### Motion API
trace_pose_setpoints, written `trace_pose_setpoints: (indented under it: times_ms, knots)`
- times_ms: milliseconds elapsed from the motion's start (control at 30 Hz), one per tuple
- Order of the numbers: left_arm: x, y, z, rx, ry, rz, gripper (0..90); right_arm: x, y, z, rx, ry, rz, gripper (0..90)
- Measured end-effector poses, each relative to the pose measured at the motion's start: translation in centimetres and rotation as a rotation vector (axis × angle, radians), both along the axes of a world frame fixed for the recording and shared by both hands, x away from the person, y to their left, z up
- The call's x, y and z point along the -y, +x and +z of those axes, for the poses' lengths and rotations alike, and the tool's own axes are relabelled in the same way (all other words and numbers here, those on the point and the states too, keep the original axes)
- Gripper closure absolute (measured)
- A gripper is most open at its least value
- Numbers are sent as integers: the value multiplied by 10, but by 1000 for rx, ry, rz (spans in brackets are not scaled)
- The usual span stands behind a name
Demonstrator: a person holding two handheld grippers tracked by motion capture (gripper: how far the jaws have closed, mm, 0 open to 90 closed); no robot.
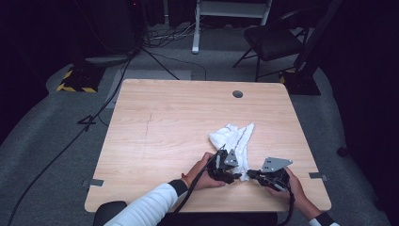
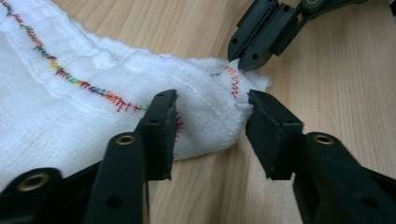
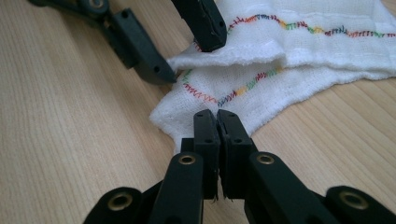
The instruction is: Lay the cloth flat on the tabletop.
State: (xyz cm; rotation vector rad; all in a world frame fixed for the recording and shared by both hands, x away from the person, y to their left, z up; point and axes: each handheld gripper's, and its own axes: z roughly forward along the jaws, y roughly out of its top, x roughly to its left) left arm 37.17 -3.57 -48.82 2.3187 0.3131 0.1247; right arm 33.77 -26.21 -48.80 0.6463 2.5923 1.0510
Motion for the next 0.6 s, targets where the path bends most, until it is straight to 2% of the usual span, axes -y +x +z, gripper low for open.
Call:
trace_pose_setpoints:
  times_ms: [33,67,100,200,333,433,600]
  knots:
    - [-1,1,0,15,9,9,611,0,0,0,1,2,2,870]
    - [-2,2,0,28,18,2,701,1,0,1,4,4,3,870]
    - [-4,3,1,52,34,-7,746,1,0,1,4,3,3,870]
    - [-8,5,3,55,34,-10,827,1,0,1,9,2,-1,871]
    - [-23,10,14,54,2,3,856,5,0,4,15,6,-20,872]
    - [-33,14,20,68,-3,15,862,9,2,5,26,15,-43,873]
    - [-49,18,28,63,-22,49,864,13,3,8,40,20,-64,873]
